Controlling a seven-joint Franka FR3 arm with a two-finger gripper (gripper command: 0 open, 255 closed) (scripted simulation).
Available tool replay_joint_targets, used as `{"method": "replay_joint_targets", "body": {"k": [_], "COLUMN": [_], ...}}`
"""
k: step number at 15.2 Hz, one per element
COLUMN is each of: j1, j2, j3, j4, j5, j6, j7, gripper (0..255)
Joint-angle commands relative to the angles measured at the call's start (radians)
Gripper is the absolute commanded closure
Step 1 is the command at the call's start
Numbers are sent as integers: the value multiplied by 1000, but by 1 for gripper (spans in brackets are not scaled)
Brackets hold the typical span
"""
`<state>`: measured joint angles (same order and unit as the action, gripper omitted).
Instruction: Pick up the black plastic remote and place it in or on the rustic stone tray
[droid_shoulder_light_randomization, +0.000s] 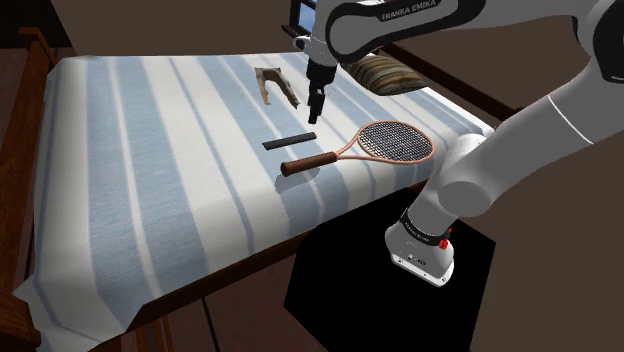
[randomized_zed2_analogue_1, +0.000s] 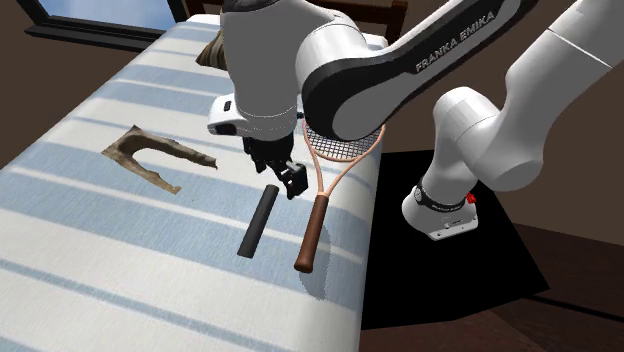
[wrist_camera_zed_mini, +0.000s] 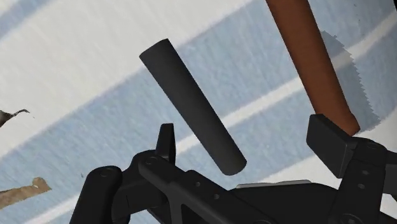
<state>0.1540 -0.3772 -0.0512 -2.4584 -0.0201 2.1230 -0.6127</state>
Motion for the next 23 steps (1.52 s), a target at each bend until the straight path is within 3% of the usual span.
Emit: {"method": "replay_joint_targets", "body": {"k": [1,7,15,22,23], "j1": [21,71,67,67,67], "j2": [75,278,360,360,360], "j3": [-7,-5,-7,-7,-7], "j4": [6,41,16,16,16], "j5": [-12,-42,-42,-42,-42], "j6": [78,268,374,374,374], "j7": [-92,-329,-330,-330,-330], "gripper": [0,0,0,0,255]}}
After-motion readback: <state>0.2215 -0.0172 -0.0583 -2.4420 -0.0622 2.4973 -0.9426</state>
